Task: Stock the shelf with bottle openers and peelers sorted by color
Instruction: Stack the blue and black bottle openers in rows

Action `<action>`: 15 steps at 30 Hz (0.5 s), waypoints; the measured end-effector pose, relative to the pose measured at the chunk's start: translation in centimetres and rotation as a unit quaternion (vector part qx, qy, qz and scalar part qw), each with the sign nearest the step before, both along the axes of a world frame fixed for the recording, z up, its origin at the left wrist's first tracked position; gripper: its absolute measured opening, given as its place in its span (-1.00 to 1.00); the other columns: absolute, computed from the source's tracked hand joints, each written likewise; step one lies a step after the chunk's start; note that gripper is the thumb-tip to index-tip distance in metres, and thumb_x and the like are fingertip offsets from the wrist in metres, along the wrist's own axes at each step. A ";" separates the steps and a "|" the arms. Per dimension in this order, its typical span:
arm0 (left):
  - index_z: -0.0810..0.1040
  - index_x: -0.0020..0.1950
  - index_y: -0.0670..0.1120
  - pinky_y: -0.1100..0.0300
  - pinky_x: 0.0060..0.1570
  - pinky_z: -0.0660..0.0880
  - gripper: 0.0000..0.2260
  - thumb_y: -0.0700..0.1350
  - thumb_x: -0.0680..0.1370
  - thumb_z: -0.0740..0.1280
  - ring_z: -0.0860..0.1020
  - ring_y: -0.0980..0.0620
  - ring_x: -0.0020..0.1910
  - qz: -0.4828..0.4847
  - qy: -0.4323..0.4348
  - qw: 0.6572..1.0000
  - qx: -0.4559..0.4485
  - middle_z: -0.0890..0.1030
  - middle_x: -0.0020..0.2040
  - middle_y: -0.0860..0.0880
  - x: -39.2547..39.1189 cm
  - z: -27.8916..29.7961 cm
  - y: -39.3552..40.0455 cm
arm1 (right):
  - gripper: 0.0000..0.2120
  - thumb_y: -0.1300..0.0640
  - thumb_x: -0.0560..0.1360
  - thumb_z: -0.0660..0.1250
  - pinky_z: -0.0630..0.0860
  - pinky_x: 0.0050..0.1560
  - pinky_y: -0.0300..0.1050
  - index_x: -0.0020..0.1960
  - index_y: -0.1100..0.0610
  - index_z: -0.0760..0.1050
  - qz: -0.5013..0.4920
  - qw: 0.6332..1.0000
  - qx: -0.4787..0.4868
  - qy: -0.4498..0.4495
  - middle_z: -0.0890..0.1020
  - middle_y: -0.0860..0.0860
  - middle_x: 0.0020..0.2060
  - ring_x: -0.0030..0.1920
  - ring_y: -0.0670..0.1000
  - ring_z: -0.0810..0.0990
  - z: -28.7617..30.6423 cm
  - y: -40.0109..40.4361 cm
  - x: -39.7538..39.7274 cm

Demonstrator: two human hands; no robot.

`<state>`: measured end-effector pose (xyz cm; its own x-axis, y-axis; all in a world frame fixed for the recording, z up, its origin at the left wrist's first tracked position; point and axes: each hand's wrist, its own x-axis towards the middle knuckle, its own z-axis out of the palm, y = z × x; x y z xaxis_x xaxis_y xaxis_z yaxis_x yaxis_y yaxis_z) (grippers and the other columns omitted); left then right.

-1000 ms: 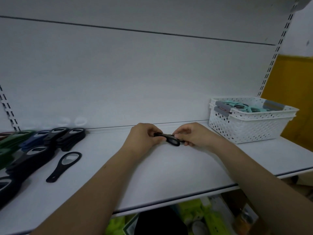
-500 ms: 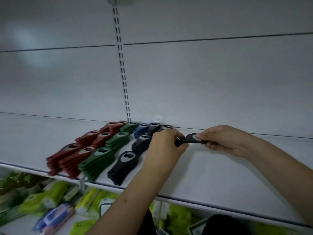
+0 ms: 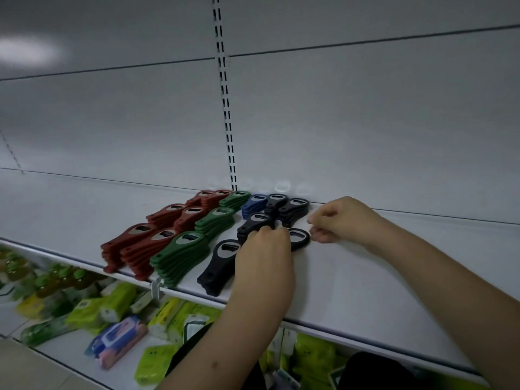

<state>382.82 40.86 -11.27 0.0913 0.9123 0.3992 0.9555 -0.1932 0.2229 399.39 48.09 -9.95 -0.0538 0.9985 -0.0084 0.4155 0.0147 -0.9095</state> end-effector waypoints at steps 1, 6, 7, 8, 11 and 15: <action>0.52 0.12 -0.05 0.15 -0.16 0.33 -0.88 -0.16 0.58 0.30 0.51 -0.06 0.10 0.006 0.004 1.000 -0.003 0.55 0.08 -0.05 0.1 0.0 0.2 | -0.86 0.20 0.55 0.39 0.67 -0.09 -0.14 0.00 0.28 0.63 0.003 0.999 -0.025 0.040 0.73 0.17 -0.18 -0.16 0.08 0.75 0.3 -0.4 0.1; 0.47 -0.01 -0.05 0.11 -0.18 0.38 -0.95 -0.18 0.58 0.30 0.55 -0.08 0.03 0.011 0.016 1.000 -0.005 0.58 0.00 -0.06 0.0 0.5 0.8 | -0.80 0.25 0.57 0.34 0.67 -0.10 -0.17 0.10 0.38 0.58 0.022 0.976 -0.122 0.182 0.69 0.28 -0.02 -0.07 0.15 0.74 1.1 -1.4 -0.5; 0.44 -0.05 -0.04 0.12 -0.20 0.35 -0.93 -0.19 0.58 0.29 0.55 -0.09 0.01 0.012 0.019 1.000 -0.002 0.58 -0.02 -0.06 -0.1 0.6 0.8 | -0.79 0.26 0.58 0.33 0.67 -0.09 -0.15 0.12 0.40 0.57 0.025 0.970 -0.134 0.201 0.68 0.30 0.02 -0.04 0.17 0.73 1.1 -1.5 -0.6; 0.40 -0.09 -0.03 0.11 -0.21 0.33 -0.88 -0.20 0.59 0.29 0.55 -0.09 0.01 0.014 0.023 1.000 -0.003 0.58 -0.02 -0.06 -0.2 0.6 0.9 | -0.77 0.27 0.58 0.33 0.67 -0.07 -0.13 0.14 0.41 0.56 0.029 0.964 -0.145 0.220 0.67 0.32 0.04 -0.01 0.20 0.72 1.1 -1.5 -0.8; 0.33 -0.13 -0.02 0.12 -0.21 0.31 -0.82 -0.22 0.58 0.28 0.54 -0.10 0.03 0.025 0.039 0.999 -0.002 0.57 0.00 -0.07 -0.2 0.7 1.0 | -0.73 0.29 0.58 0.30 0.67 -0.06 -0.07 0.20 0.46 0.52 0.038 0.947 -0.168 0.270 0.62 0.39 0.10 0.06 0.28 0.68 1.1 -1.4 -1.1; 0.31 -0.10 -0.01 0.13 -0.19 0.30 -0.82 -0.23 0.60 0.25 0.53 -0.10 0.09 0.036 0.072 0.997 -0.003 0.55 0.09 -0.07 0.0 1.0 0.9 | -0.70 0.25 0.59 0.30 0.64 0.06 -0.06 0.22 0.45 0.52 0.059 0.944 -0.169 0.278 0.60 0.38 0.16 0.13 0.27 0.66 0.9 -1.4 -1.3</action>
